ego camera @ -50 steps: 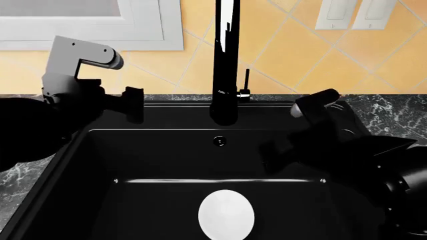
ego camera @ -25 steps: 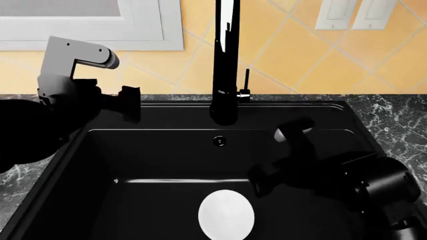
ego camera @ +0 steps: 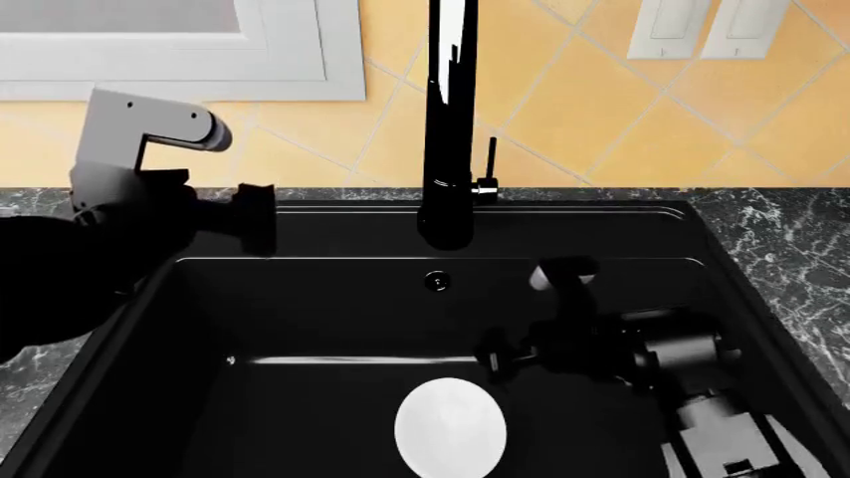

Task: Pick the cup and bowl from the sink and place them on the counter for drying.

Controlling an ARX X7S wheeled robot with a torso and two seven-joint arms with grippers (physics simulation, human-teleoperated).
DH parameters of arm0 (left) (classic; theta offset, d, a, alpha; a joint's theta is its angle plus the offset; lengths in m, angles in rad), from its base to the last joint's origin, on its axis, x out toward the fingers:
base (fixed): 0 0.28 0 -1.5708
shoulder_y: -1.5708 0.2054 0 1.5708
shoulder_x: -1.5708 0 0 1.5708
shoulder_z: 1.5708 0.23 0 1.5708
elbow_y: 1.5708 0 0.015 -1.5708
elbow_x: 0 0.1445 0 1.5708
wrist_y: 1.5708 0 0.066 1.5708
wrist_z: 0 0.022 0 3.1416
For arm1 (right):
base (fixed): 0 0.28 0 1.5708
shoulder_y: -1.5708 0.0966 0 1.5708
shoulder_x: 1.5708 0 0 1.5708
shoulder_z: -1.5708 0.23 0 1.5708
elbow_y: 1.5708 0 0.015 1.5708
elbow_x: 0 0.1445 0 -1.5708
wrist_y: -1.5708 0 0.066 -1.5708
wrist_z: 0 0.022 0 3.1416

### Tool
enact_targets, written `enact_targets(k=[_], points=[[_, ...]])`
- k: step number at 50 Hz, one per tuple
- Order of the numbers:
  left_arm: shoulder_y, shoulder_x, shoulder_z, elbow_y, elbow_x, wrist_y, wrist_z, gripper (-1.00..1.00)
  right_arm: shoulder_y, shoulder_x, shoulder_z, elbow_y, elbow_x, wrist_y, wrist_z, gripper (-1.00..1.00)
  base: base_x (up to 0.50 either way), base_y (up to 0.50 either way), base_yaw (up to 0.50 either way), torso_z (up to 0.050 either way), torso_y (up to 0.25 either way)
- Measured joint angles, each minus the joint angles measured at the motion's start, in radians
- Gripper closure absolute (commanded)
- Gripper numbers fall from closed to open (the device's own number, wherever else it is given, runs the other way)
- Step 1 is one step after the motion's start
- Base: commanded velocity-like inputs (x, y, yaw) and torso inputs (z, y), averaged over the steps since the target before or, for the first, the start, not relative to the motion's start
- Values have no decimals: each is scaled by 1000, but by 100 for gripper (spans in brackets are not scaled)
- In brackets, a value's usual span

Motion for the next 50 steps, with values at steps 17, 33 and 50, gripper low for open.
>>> enact_targets(k=[17,33,50], points=[[31,-14,-12,15,-6,19,-6,-100,116,-138,-42,475,-138,-262,-146,-100,0,0,0,0,0],[47,-37,-29,43,-35,14,-31,-100,69,-187,77,571,-301,-341,-216,-100,0,0,0,0,0],[66,-41,-34,59,-49,17,-53,-100,-4,-194,205,591,-425,-379,-240,-100,0,0,0,0,0]])
